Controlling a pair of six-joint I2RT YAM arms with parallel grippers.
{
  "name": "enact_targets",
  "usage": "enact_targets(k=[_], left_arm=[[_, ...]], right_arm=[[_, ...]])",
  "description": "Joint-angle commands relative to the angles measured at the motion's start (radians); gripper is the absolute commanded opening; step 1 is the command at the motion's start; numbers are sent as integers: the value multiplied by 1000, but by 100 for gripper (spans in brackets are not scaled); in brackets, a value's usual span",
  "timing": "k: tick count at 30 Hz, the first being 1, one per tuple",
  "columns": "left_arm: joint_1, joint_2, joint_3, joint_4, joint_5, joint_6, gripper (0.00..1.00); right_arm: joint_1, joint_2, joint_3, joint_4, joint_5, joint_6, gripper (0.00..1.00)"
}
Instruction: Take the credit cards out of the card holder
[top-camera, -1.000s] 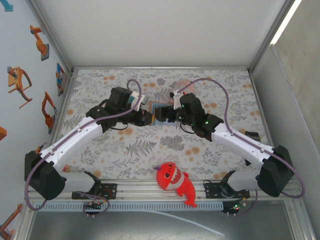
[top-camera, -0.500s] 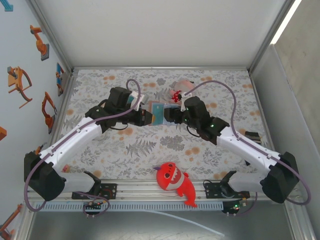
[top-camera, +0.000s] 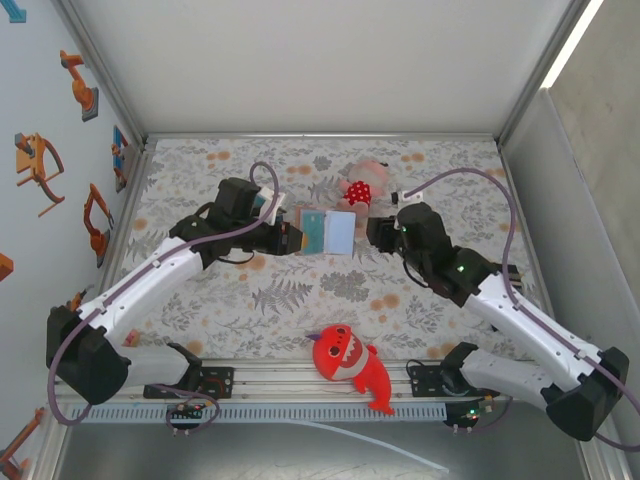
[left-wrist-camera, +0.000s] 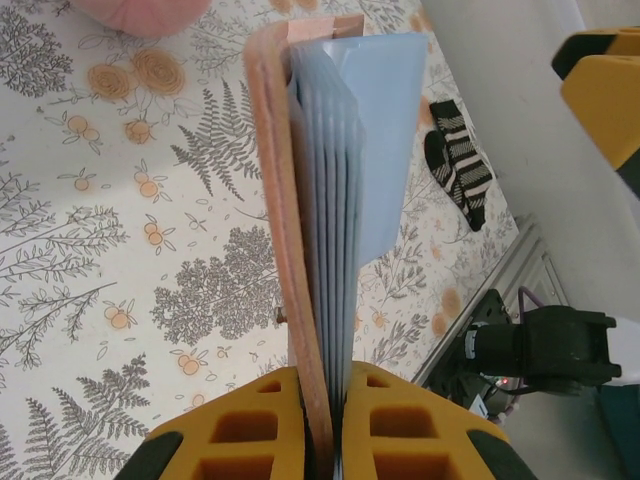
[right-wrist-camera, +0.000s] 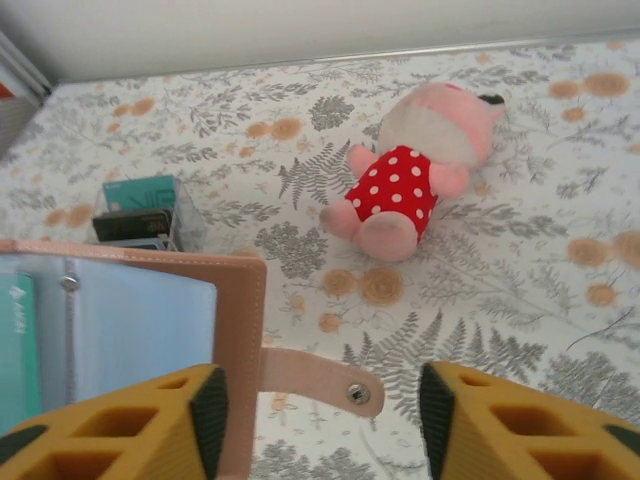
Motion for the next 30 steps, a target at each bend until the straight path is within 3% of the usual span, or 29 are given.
enact_targets(k=[1,8,19,30], left_arm=[[4,23,-6,25,17,-34,0],[4,56,-13,58,22,-47,0],[2,126,-150,251,63,-167,0],[0,278,-200,453,117,-250,0]], right_arm=[[43,14,23,-3,-78,-6,39],[89,133,70,61,-166,-4,33],[85,264,88,32,-149,24,33],[-1,335,59,50,-191,99,32]])
